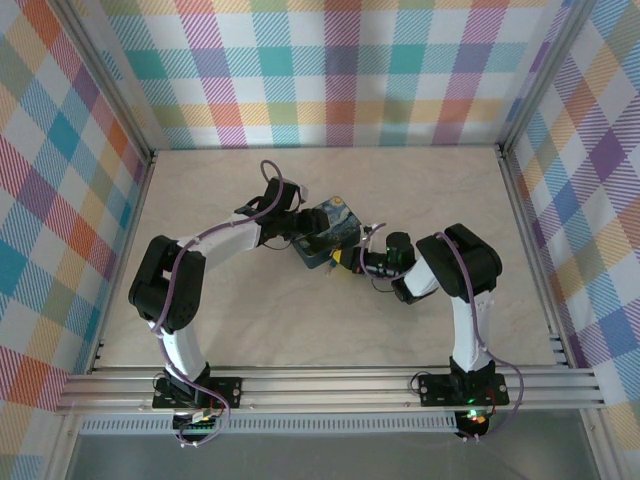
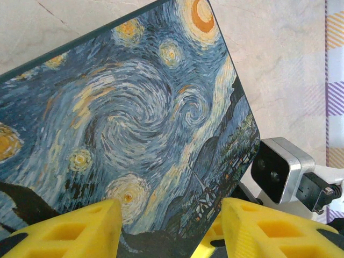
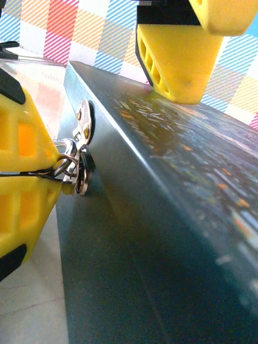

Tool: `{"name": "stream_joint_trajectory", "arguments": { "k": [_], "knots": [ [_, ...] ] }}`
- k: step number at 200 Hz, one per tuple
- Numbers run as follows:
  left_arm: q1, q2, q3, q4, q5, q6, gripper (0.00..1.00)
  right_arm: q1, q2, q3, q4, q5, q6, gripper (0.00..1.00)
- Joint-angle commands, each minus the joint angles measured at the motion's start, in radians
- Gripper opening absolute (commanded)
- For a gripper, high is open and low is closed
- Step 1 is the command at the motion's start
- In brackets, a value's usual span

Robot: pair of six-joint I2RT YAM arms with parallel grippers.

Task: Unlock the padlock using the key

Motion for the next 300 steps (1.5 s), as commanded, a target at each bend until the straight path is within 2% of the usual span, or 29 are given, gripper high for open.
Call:
{"name": "stream_joint_trajectory", "arguments": {
  "k": [1, 144, 188, 225, 245, 261, 300],
  "knots": [
    [-0.009, 0.035, -0.041, -0.085, -0.012, -0.008, 0.52, 0.015, -0.036, -0.022, 0.074, -0.013, -0.012, 0.04],
    [-0.031, -0.009, -0.143, -0.056, -0.029, -0.018, 0.52, -0.023, -0.115, -0.073, 0.088, 0.139, 0.095, 0.0],
    [-0.037, -0.018, -0.156, -0.049, -0.032, -0.023, 0.52, -0.023, -0.108, -0.077, 0.164, 0.205, 0.151, 0.0],
    [-0.036, -0.025, -0.149, -0.053, -0.03, -0.023, 0.55, -0.037, -0.173, -0.098, 0.103, 0.24, 0.122, 0.0],
    [-0.035, -0.037, -0.129, -0.068, -0.029, -0.019, 0.58, -0.056, -0.239, -0.134, 0.025, 0.245, 0.09, 0.0],
    [-0.034, -0.057, -0.099, -0.089, -0.034, -0.008, 0.62, -0.064, -0.33, -0.158, -0.105, 0.233, 0.051, 0.0],
    [-0.034, -0.15, -0.055, -0.115, -0.072, 0.02, 0.72, -0.054, -0.675, -0.124, -0.749, 0.202, -0.141, 0.0]
  ]
}}
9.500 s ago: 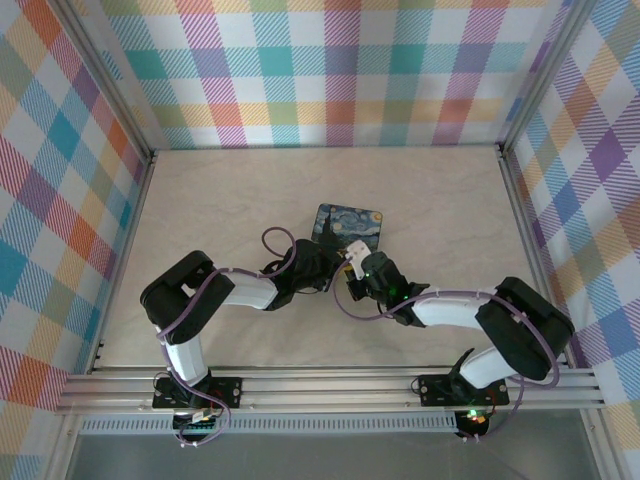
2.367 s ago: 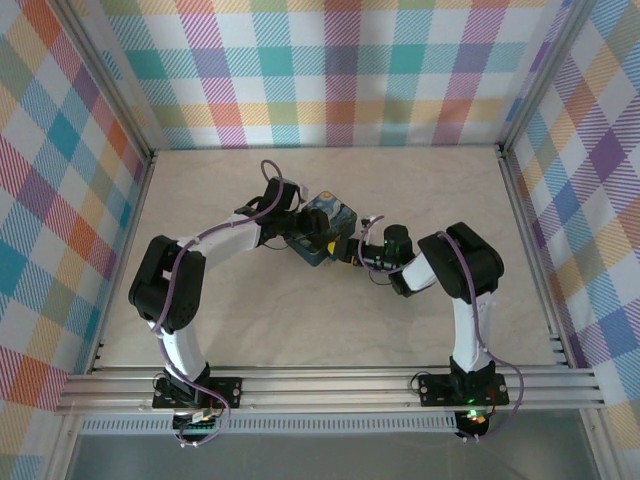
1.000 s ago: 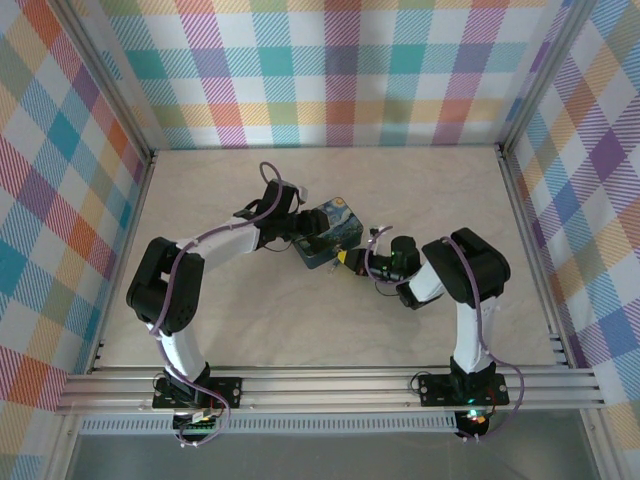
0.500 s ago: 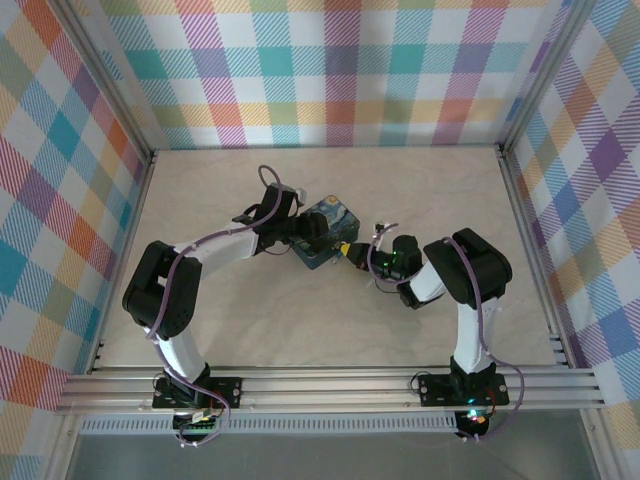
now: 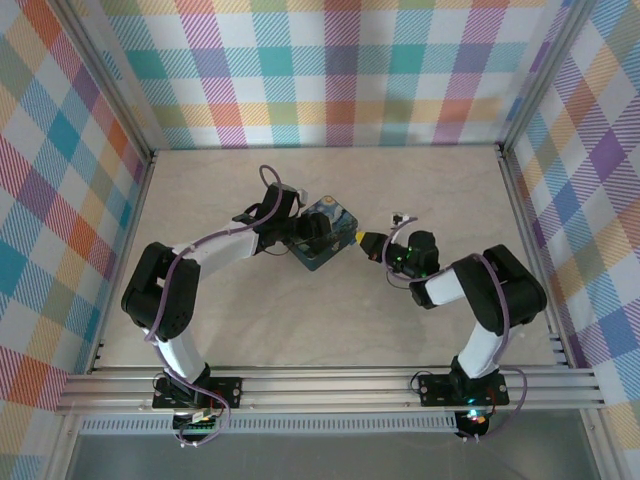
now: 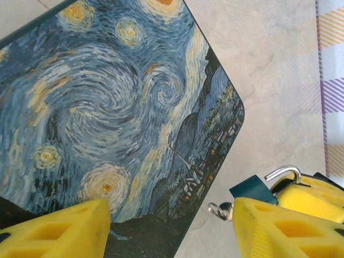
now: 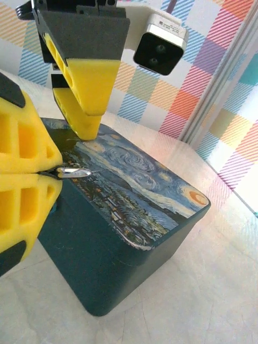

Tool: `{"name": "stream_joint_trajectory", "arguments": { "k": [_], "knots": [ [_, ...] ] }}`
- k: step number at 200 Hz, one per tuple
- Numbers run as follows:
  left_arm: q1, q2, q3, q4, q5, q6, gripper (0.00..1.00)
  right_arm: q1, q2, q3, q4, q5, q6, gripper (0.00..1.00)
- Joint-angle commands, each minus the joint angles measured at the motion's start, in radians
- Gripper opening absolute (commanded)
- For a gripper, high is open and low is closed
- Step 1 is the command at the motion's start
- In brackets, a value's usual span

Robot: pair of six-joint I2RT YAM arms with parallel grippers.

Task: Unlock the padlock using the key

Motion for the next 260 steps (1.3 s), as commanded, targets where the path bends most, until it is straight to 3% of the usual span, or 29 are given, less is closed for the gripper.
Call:
{"name": "stream_joint_trajectory", "arguments": {
  "k": [1, 27, 63, 129, 176, 196, 232, 260],
  "knots": [
    [-0.01, -0.082, 0.02, -0.161, -0.044, 0.023, 0.72, 0.012, -0.303, 0.022, -0.567, -0.023, -0.2, 0.0],
    [-0.008, -0.178, -0.022, -0.162, -0.089, 0.026, 0.75, 0.04, -0.497, 0.062, -0.958, -0.019, -0.301, 0.0],
    [-0.003, -0.302, -0.111, -0.161, -0.132, 0.018, 0.77, 0.105, -0.62, 0.032, -1.203, -0.017, -0.284, 0.0],
    [0.002, -0.458, -0.2, -0.244, -0.213, 0.011, 0.81, 0.158, -0.489, -0.025, -1.173, -0.02, -0.221, 0.03],
    [0.027, -0.513, -0.223, -0.294, -0.255, 0.028, 0.83, 0.157, -0.469, 0.049, -1.207, 0.094, -0.28, 0.36],
    [0.052, -0.54, -0.23, -0.312, -0.275, 0.032, 0.85, 0.137, -0.509, 0.095, -1.255, 0.168, -0.318, 0.45],
    [0.132, -0.606, -0.266, -0.333, -0.343, 0.047, 0.93, 0.036, -0.581, 0.173, -1.338, 0.288, -0.429, 0.62],
    [0.227, -0.668, -0.325, -0.311, -0.476, 0.098, 0.96, -0.068, -0.638, 0.177, -1.305, 0.442, -0.553, 0.87]
  ]
}}
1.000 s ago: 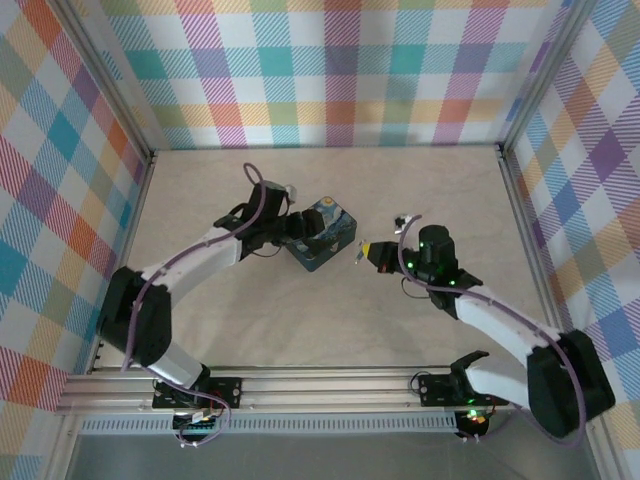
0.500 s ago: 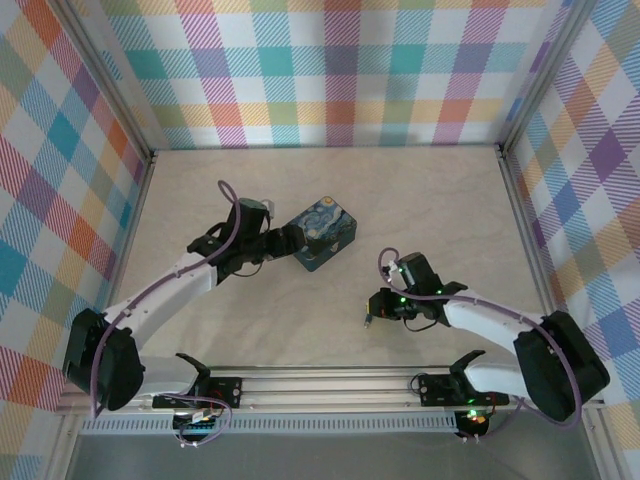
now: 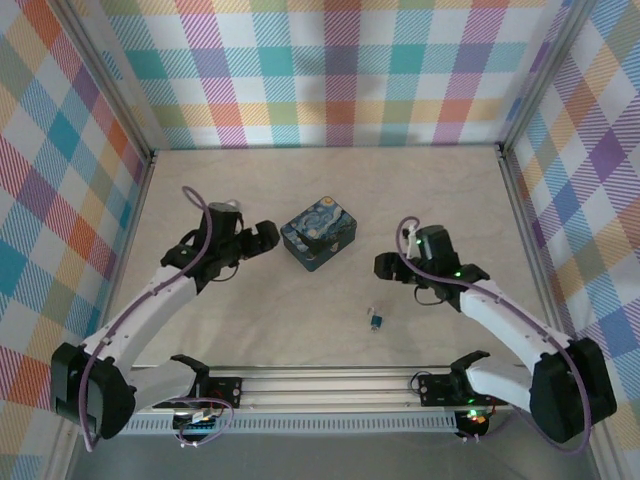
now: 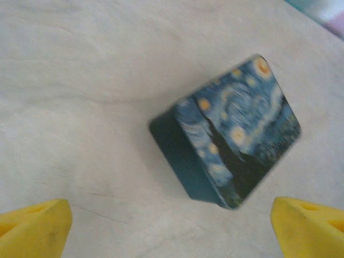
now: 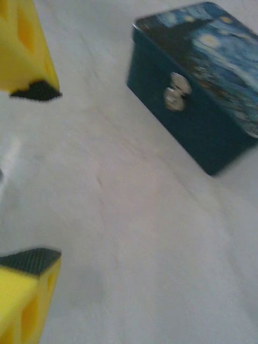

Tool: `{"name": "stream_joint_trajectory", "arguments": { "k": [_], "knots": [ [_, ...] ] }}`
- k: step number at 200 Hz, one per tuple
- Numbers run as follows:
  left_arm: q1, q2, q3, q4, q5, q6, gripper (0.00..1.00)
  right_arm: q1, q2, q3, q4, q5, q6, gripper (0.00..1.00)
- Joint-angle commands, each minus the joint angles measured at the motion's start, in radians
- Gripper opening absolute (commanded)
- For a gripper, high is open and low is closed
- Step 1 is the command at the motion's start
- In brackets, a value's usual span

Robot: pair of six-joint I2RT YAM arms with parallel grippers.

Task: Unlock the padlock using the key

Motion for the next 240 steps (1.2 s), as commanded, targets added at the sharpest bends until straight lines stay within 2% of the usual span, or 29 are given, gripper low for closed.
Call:
{"name": "stream_joint_trajectory", "arguments": {
  "k": [1, 18, 36, 45, 75, 84, 103, 124, 154, 165, 183, 200, 229, 240],
  "knots": [
    [0.078, -0.058, -0.051, -0.015, -0.147, 0.06, 0.96, -0.07, -0.046, 0.012, -0.014, 0.18, -0.15, 0.88],
    [0.141, -0.096, -0.104, 0.029, -0.246, 0.1, 1.0, -0.134, -0.056, -0.033, 0.096, 0.275, -0.233, 1.0],
    [0.191, -0.122, -0.176, 0.116, -0.326, 0.167, 1.0, -0.204, -0.031, -0.11, 0.268, 0.315, -0.318, 1.0],
    [0.2, -0.125, -0.22, 0.212, -0.358, 0.222, 1.0, -0.238, -0.003, -0.148, 0.366, 0.313, -0.339, 1.0],
    [0.208, -0.12, -0.383, 0.494, -0.452, 0.365, 1.0, -0.32, 0.135, -0.25, 0.692, 0.223, -0.348, 1.0],
    [0.214, -0.112, -0.411, 0.543, -0.451, 0.393, 1.0, -0.323, 0.159, -0.243, 0.725, 0.199, -0.361, 1.0],
    [0.224, -0.08, -0.449, 0.642, -0.431, 0.446, 1.0, -0.328, 0.219, -0.273, 0.926, 0.159, -0.384, 1.0],
    [0.241, -0.013, -0.495, 0.797, -0.367, 0.496, 1.0, -0.333, 0.285, -0.263, 1.012, 0.13, -0.447, 1.0],
    [0.271, 0.121, -0.54, 1.016, -0.267, 0.514, 1.0, -0.346, 0.471, -0.302, 1.277, 0.2, -0.419, 1.0],
    [0.278, 0.152, -0.531, 1.044, -0.244, 0.525, 1.0, -0.346, 0.434, -0.292, 1.195, 0.179, -0.418, 1.0],
    [0.292, 0.2, -0.542, 1.147, -0.211, 0.539, 1.0, -0.349, 0.445, -0.301, 1.23, 0.134, -0.434, 1.0],
    [0.316, 0.255, -0.534, 1.192, -0.162, 0.525, 1.0, -0.35, 0.449, -0.284, 1.205, 0.163, -0.424, 1.0],
    [0.325, 0.437, -0.541, 1.39, -0.119, 0.523, 1.0, -0.35, 0.446, -0.271, 1.172, 0.181, -0.417, 1.0],
    [0.324, 0.415, -0.508, 1.285, -0.101, 0.529, 1.0, -0.349, 0.446, -0.276, 1.18, 0.163, -0.425, 1.0]
  ]
}}
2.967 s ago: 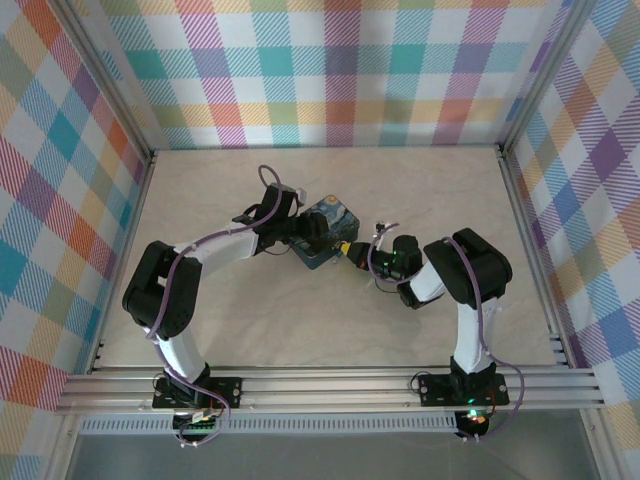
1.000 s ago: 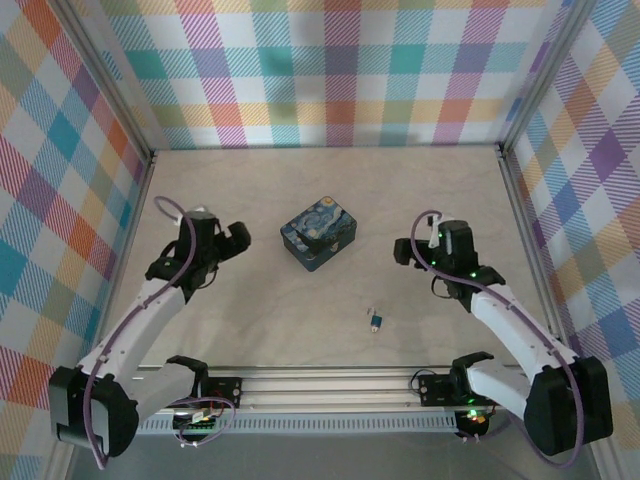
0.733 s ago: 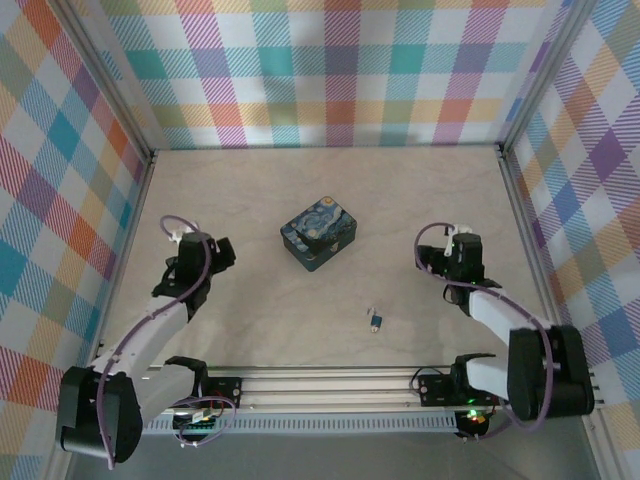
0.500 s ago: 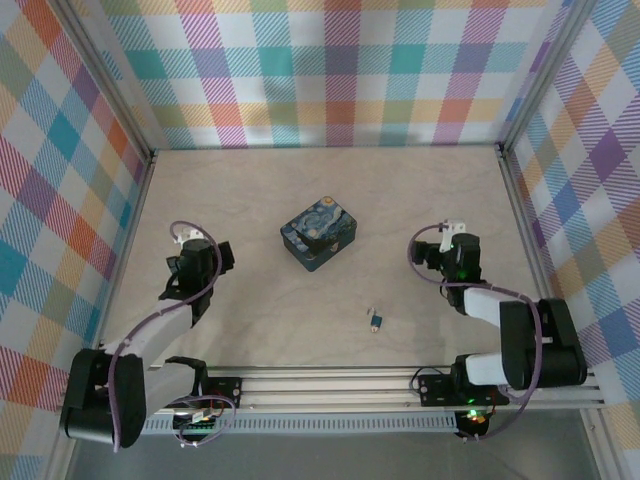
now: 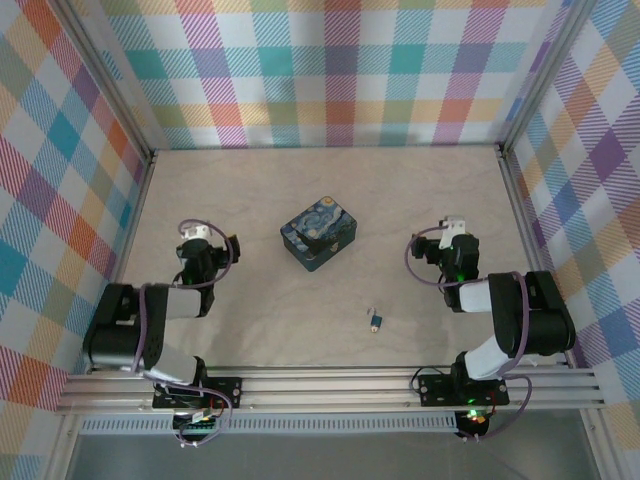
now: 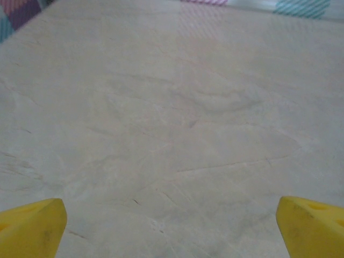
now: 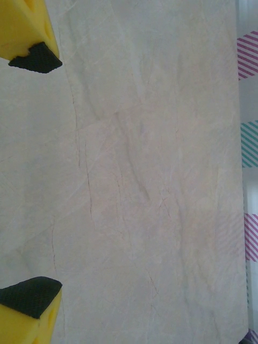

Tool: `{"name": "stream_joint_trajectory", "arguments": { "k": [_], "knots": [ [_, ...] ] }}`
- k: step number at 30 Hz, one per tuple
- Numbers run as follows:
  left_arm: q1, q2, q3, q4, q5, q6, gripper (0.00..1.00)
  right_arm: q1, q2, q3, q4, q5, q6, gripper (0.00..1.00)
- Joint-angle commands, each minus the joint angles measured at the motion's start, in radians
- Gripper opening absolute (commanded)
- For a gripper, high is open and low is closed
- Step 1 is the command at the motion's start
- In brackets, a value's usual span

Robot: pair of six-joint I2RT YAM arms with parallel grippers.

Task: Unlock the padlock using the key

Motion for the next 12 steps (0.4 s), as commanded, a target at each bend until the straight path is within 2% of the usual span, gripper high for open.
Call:
{"name": "stream_joint_trajectory", "arguments": {
  "k": [1, 4, 12],
  "knots": [
    [0.013, 0.029, 0.025, 0.051, 0.066, 0.02, 1.0, -0.005, -0.004, 0.015, 0.041, -0.014, -0.016, 1.0],
    [0.011, 0.048, 0.068, -0.001, 0.098, 0.035, 1.0, -0.005, -0.004, 0.015, 0.043, -0.033, -0.024, 1.0],
    [0.009, 0.048, 0.066, 0.005, 0.093, 0.035, 1.0, -0.005, -0.003, 0.036, 0.001, -0.009, -0.015, 1.0]
  ]
}}
